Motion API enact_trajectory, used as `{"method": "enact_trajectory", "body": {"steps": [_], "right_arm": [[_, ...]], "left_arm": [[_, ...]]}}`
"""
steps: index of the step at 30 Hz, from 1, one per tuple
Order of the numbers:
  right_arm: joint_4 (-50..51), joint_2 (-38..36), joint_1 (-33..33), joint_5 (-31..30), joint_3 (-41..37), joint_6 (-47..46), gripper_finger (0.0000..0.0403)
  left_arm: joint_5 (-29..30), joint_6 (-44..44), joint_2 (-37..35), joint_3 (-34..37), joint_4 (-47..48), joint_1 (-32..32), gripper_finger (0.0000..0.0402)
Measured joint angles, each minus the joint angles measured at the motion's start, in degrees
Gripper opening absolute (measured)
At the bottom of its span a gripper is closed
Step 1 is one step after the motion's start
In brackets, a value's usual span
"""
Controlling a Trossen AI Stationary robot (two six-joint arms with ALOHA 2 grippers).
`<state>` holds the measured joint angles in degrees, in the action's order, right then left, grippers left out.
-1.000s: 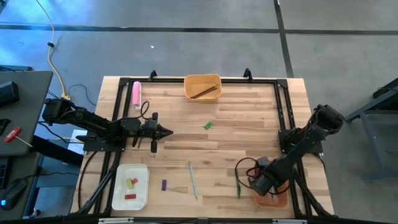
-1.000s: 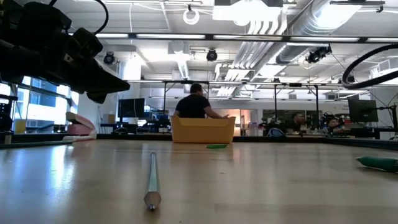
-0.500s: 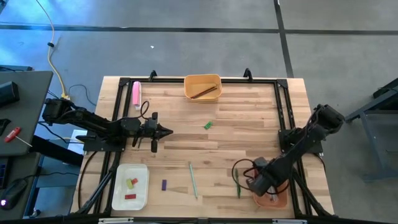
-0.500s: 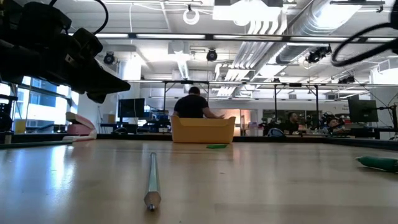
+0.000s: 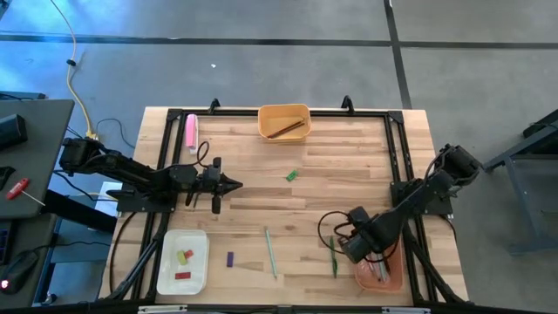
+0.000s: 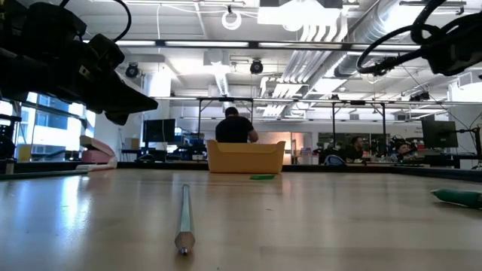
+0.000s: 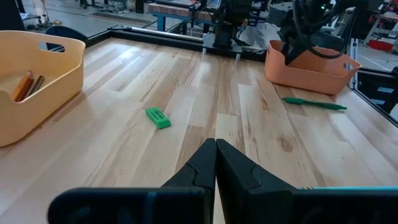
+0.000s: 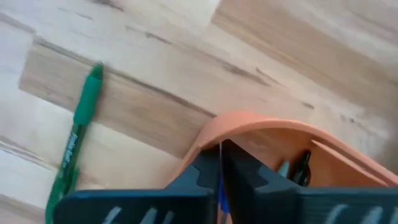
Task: Sort crayons/erasers/pens/pencils in bins
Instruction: Put the light blue pencil into the yellow bin
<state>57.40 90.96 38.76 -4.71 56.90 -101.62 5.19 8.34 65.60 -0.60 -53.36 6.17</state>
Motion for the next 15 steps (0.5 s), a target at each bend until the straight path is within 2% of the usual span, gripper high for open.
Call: {"method": "enact_trajectory", "body": {"steps": [4, 7, 15], "right_arm": [[-0.04, 0.00, -0.30, -1.31, 0.00, 2.13, 0.0002], [0.76, 0.00, -0.25, 0.24, 0.51, 3.50, 0.0002], [10.34, 0.00, -0.25, 1.22, 10.22, 9.99, 0.0000]], "left_arm": [[0.00, 0.00, 0.00, 0.00, 0.00, -0.01, 0.0000], [0.00, -0.01, 0.00, 0.00, 0.00, -0.01, 0.0000], [0.00, 0.01, -0.02, 0.00, 0.00, -0.01, 0.0000]]}}
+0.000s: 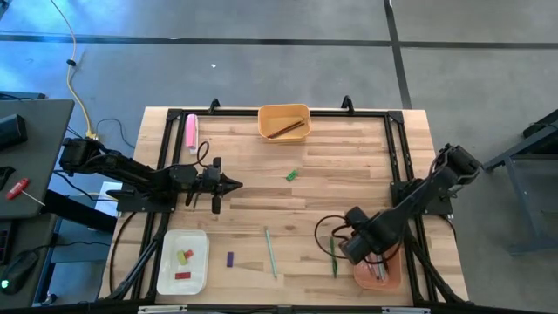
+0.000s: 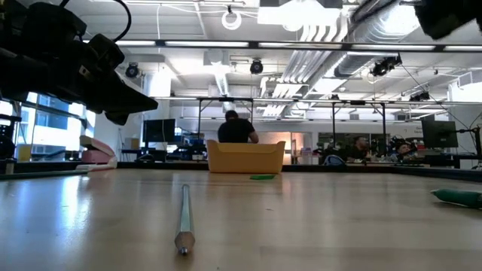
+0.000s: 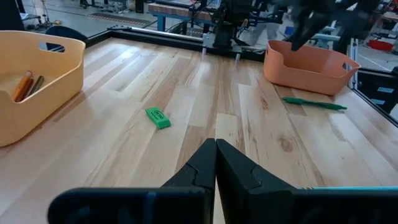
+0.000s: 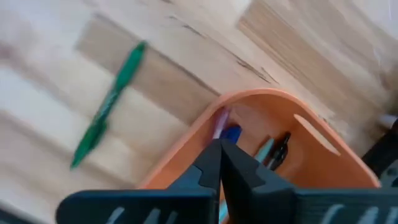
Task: Sort crayons/erasers/pens/pencils in bins
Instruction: Put the light blue pencil into the yellow bin
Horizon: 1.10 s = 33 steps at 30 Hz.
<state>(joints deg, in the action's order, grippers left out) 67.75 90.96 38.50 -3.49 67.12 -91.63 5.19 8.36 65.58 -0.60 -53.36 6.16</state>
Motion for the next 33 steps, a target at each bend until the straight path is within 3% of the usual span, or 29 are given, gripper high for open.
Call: {"method": "enact_trajectory", "body": {"steps": [5, 10, 15, 18, 20, 26, 33], "right_arm": [[-3.13, -1.31, -2.01, -6.74, 3.82, 12.78, 0.0000], [-20.55, -5.18, -9.35, -13.35, -2.94, 34.41, 0.0000], [-52.06, -6.25, -19.83, -6.11, -16.85, 55.55, 0.0000], [-70.19, -4.40, -24.82, -0.35, -23.13, 60.84, 0.0000], [-75.65, -3.02, -26.42, 0.94, -24.66, 61.87, 0.0000], [-68.57, 2.68, -24.42, -1.02, -16.91, 59.42, 0.0000], [-56.46, 14.39, -20.51, -3.45, -0.01, 49.73, 0.0000]], "left_arm": [[-0.59, -0.22, 0.01, 0.00, 0.00, 0.02, 0.0000], [-3.94, -2.67, 0.02, -0.26, 0.04, -0.07, 0.0000], [-6.33, -5.51, 0.27, -3.53, 2.61, -2.52, 0.0000], [-5.94, -6.96, 0.46, -6.44, 9.14, -5.03, 0.0000], [-4.38, -6.92, 0.48, -7.94, 12.95, -6.82, 0.0000], [4.41, -5.64, 0.48, -8.24, 14.14, -10.68, 0.0000], [6.14, -2.76, 0.45, -8.24, 14.14, -10.69, 0.0000]]}}
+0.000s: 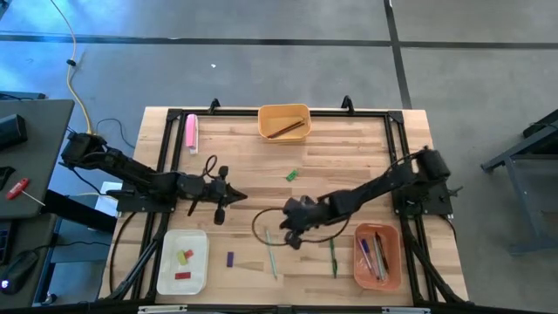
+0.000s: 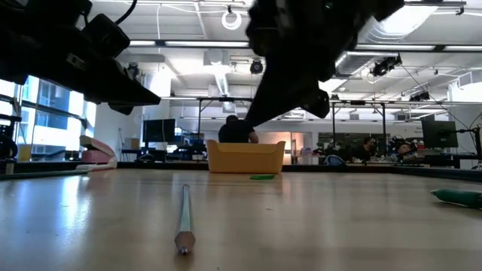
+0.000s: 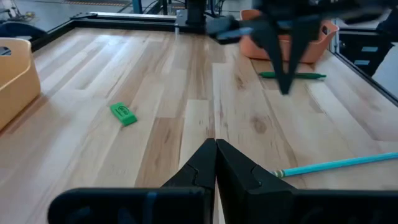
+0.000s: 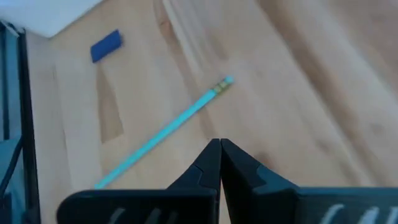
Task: Sort crayons/erasers/pens/pencils in bins
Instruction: Put the light blue pencil into the yellow bin
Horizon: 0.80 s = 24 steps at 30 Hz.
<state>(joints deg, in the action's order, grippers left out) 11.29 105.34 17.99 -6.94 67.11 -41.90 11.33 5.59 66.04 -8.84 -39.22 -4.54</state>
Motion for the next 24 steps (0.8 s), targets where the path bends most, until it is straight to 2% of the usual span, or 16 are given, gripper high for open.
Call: {"method": "enact_trajectory", "body": {"steps": [8, 17, 20, 24], "right_arm": [[14.33, 13.19, 3.95, -3.45, 19.22, -9.39, 0.0014], [31.14, 25.86, 6.96, -6.19, 37.31, -18.65, 0.0132], [31.35, 28.98, 7.02, -6.20, 41.04, -18.68, 0.0155], [32.28, 31.67, 7.15, -6.27, 44.02, -19.19, 0.0164]], "left_arm": [[-0.05, 0.21, -0.02, 0.00, 0.44, 0.00, 0.0000], [-0.12, 0.21, -0.02, 0.00, 0.46, 0.00, 0.0000], [-0.03, 0.21, -0.02, 0.00, 0.44, 0.00, 0.0000], [0.26, 0.01, -0.02, 0.00, 0.44, 0.00, 0.0000]]}}
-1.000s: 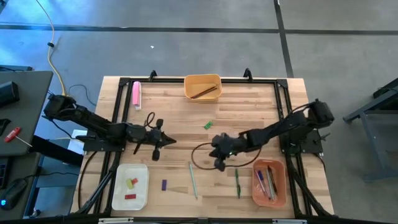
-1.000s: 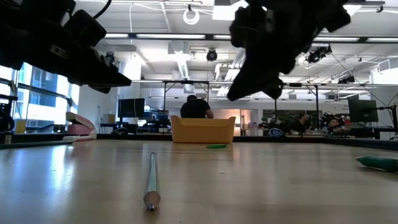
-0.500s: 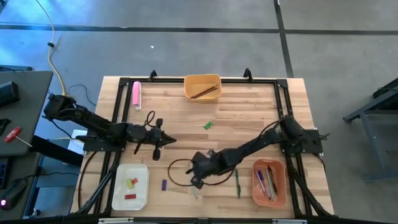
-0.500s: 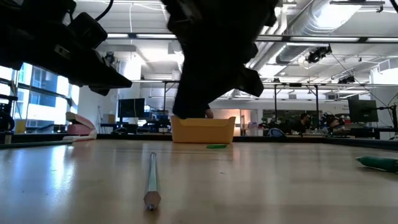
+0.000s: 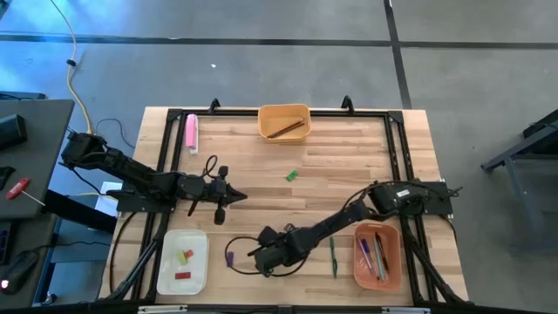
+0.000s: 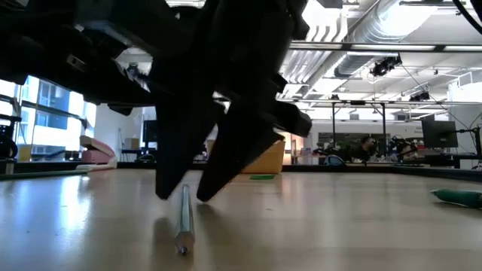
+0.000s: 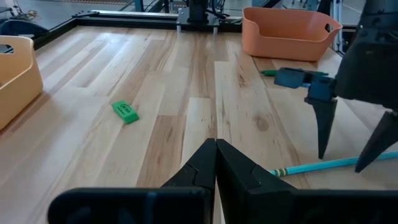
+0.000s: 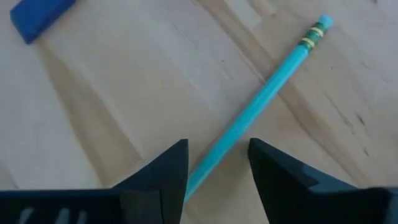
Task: Sort crayons/erasers/pens/pencils in bins
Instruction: Put the light blue pencil into the yellow bin
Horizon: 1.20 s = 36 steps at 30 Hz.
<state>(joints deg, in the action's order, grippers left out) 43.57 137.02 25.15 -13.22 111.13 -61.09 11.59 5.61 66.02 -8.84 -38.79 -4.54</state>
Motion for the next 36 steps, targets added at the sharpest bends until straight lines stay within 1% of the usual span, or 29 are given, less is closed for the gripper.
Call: {"method": "enact_trajectory", "body": {"steps": [3, 6, 8, 13, 17, 19, 24, 25, 30, 32, 36], "right_arm": [[0.54, 0.58, 0.04, -0.78, 0.24, -1.68, 0.0157], [1.75, 0.72, 0.03, -0.96, 0.30, -2.06, 0.0136], [2.19, 0.74, 0.02, -0.96, 0.30, -2.01, 0.0115], [3.59, 0.78, 0.06, -0.89, 0.29, -2.13, 0.0049], [5.67, 0.87, 0.06, -0.76, 0.35, -2.14, 0.0013], [7.40, 0.82, 0.03, -0.72, 0.35, -1.46, 0.0007], [9.33, 0.08, -0.93, -0.25, 0.17, 3.07, 0.0008], [9.67, -0.48, -1.07, -0.86, -0.03, 4.31, 0.0008], [12.96, -3.62, -1.42, -8.36, -0.27, 9.75, 0.0004], [13.62, -4.72, -1.76, -10.29, -0.09, 11.04, 0.0002], [13.02, -4.72, -3.02, -11.77, -0.15, 15.23, 0.0001]], "left_arm": [[0.09, 0.20, 0.00, 0.00, 0.00, 0.00, 0.0000], [0.16, 0.71, 0.00, 0.00, 0.00, 0.00, 0.0000], [0.24, 1.88, 0.00, 0.00, 0.02, 0.00, 0.0000], [2.53, 10.09, -0.02, 0.00, 1.73, 0.71, 0.0000], [2.78, 10.91, -0.02, 0.00, 3.08, 1.27, 0.0000], [2.78, 10.95, -0.02, 0.00, 3.01, 1.25, 0.0000], [2.79, 10.95, -0.02, 0.53, 1.76, 1.25, 0.0000], [2.91, 11.27, -0.02, 1.42, -0.14, 1.25, 0.0000], [2.16, 13.43, -0.02, 8.24, -14.52, 2.72, 0.0000], [0.61, 13.83, -0.15, 8.17, -14.84, 3.87, 0.0000], [-3.18, 13.73, -0.24, 7.76, -15.87, 5.60, 0.0000]]}}
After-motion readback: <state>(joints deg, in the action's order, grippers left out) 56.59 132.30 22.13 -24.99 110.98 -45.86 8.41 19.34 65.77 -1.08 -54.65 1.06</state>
